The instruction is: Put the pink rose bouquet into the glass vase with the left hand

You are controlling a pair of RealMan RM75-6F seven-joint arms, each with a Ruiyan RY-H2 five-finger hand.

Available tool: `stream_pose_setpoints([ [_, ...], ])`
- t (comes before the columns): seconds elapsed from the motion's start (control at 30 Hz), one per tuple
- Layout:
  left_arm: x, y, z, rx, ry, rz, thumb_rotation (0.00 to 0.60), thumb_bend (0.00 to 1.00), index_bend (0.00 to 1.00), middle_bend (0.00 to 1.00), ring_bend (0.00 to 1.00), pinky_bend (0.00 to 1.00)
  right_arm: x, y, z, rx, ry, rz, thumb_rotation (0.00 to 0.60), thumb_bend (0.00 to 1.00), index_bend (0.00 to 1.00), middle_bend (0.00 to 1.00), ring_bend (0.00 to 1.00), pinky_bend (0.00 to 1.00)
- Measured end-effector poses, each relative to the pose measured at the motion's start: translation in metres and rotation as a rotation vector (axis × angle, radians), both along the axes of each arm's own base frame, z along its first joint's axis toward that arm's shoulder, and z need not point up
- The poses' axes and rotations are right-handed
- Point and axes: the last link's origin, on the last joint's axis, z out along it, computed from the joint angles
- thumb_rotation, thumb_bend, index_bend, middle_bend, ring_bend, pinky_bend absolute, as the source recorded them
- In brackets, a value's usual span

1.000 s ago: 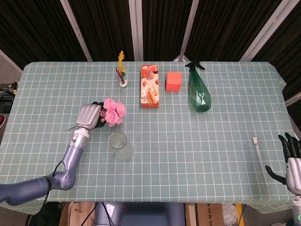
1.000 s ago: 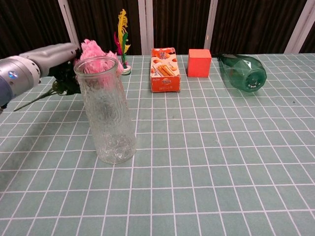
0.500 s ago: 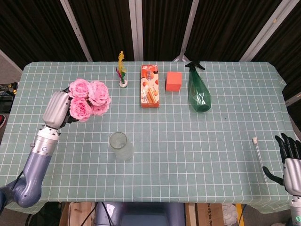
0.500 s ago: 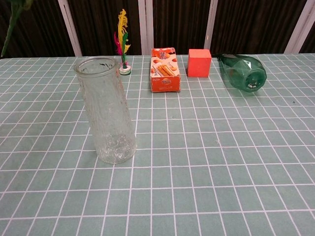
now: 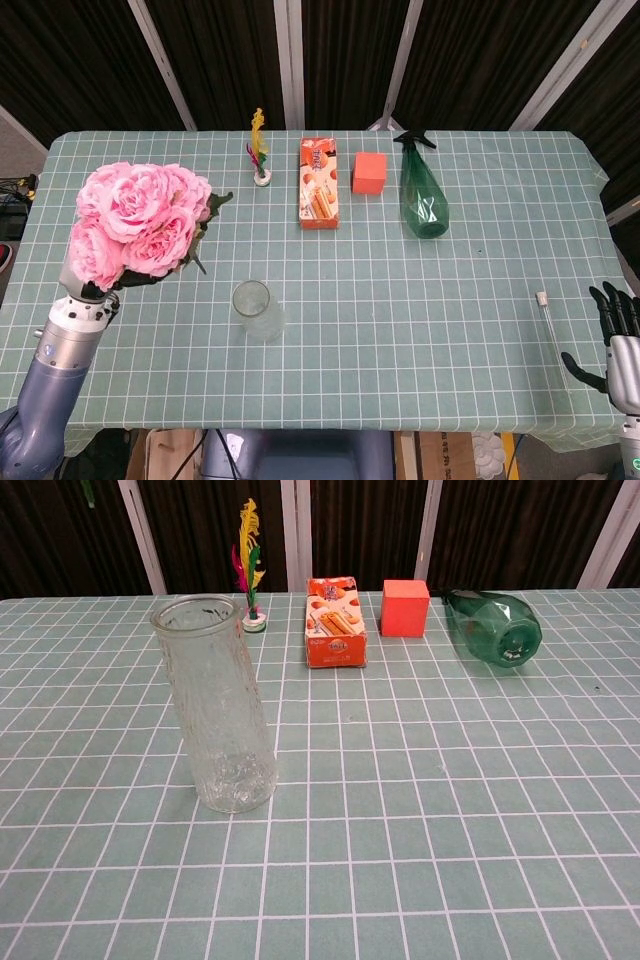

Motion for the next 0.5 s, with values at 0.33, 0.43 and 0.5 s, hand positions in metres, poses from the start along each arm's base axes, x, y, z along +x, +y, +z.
stream_pose_setpoints([
  [0.33, 0.018, -0.006, -0.031, -0.052, 0.021, -0.047, 0.600, 0.46, 0.33, 0.39, 0.33, 0.45, -0.002, -0.001, 0.001, 0.004, -0.007, -0.005, 0.600, 0.23, 0.09, 0.05, 0.02, 0.00],
  [0.43, 0.021, -0.007, -0.041, -0.067, 0.026, -0.055, 0.600, 0.46, 0.33, 0.39, 0.33, 0.45, -0.003, -0.001, 0.001, 0.006, -0.009, -0.010, 0.600, 0.23, 0.09, 0.05, 0.02, 0.00],
  [0.5, 0.022, -0.006, -0.049, -0.077, 0.034, -0.056, 0.600, 0.46, 0.33, 0.39, 0.33, 0.45, -0.003, -0.001, 0.002, 0.003, -0.011, -0.009, 0.600, 0.23, 0.09, 0.05, 0.02, 0.00],
])
